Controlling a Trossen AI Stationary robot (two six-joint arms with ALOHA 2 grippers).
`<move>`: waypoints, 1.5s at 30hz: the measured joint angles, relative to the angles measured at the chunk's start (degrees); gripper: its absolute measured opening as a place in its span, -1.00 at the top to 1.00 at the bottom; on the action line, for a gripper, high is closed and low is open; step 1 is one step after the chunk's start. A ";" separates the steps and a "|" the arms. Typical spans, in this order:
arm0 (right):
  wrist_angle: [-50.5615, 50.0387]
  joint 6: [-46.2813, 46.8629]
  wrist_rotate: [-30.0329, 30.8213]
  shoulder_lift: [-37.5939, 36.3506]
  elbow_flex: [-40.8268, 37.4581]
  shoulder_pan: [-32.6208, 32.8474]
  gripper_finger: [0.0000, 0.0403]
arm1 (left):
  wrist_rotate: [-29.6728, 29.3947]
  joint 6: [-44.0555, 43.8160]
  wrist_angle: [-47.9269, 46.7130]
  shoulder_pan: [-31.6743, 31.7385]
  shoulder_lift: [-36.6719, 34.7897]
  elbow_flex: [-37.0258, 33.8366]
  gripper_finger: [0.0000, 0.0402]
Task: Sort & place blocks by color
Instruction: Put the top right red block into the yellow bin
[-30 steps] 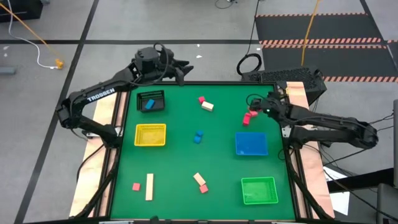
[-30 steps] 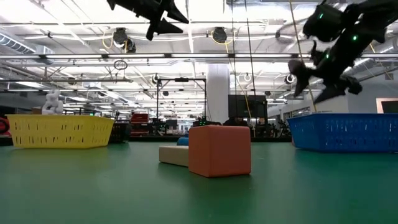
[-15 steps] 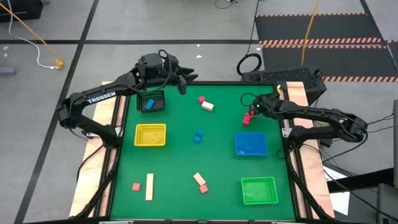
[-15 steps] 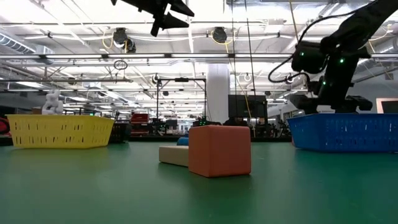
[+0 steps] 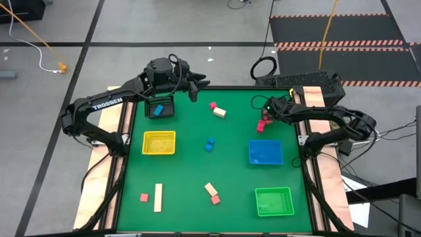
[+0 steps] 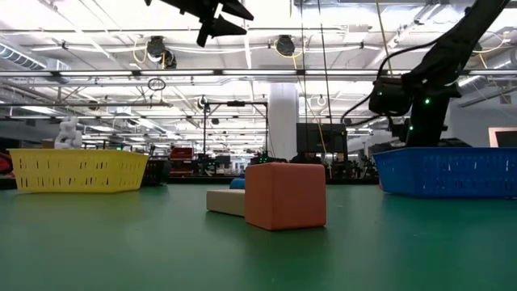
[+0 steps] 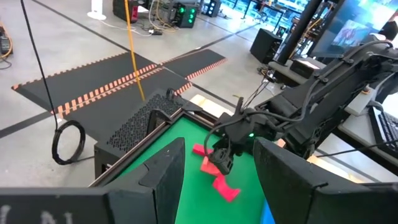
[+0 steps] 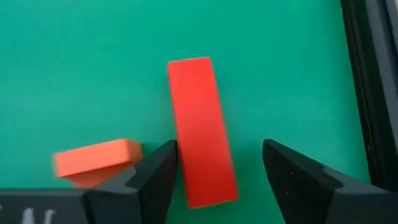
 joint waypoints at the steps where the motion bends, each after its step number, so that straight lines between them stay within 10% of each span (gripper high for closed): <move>1: 0.33 -0.52 0.11 0.80 0.14 -0.07 -0.09 | 0.02 0.00 0.00 -0.02 0.00 0.00 0.05; 14: 1.37 -1.20 -2.55 3.33 0.17 0.06 0.56 | -0.09 0.76 0.00 -1.34 0.00 0.00 0.05; 22: 0.35 -3.87 -6.92 -1.48 -0.02 -0.07 0.57 | -0.07 0.50 -4.51 -2.18 0.00 0.00 0.13; 32: 17.23 -8.59 -26.52 -18.93 -0.14 4.25 0.57 | -0.08 -2.98 -4.56 -2.62 3.13 0.00 0.26; 45: 37.61 9.60 -51.80 -20.76 -0.10 8.33 0.57 | -0.03 42.96 2.24 -6.61 12.62 -0.02 0.27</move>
